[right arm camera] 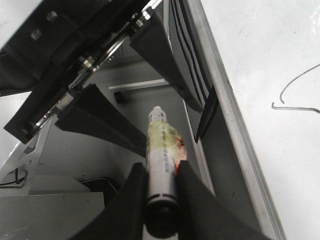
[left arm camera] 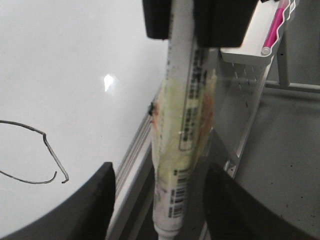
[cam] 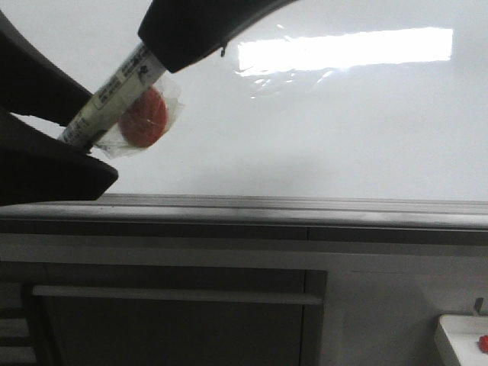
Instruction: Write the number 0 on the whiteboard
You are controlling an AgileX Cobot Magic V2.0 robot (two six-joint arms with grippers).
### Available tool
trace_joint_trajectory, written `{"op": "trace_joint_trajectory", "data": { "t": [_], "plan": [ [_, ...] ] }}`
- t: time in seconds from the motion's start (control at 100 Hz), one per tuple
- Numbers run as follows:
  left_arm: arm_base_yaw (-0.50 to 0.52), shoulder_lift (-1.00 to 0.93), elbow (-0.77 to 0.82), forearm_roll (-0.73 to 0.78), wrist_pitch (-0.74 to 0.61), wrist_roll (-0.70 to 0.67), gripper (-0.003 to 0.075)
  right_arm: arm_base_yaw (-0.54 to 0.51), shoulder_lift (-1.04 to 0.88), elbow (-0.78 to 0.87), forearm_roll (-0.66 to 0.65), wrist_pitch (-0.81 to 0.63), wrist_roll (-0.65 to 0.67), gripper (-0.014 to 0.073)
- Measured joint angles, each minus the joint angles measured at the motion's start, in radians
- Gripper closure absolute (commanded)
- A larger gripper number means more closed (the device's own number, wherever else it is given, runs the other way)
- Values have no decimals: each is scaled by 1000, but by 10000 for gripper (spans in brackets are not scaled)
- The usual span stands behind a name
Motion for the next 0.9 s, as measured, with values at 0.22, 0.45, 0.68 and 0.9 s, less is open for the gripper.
{"op": "trace_joint_trajectory", "data": {
  "t": [0.22,0.45,0.68,0.9],
  "plan": [
    [-2,0,-2,-4,16,0,741,1,-2,0,0,-7,0,659],
    [-3,0,-2,-30,16,-18,741,2,-4,0,0,-14,0,132],
    [131,0,-4,-37,4,-266,741,-2,-6,0,4,-132,13,1],
    [437,41,-12,-124,-110,-462,741,-5,-19,0,7,-182,15,60]
  ]
}}
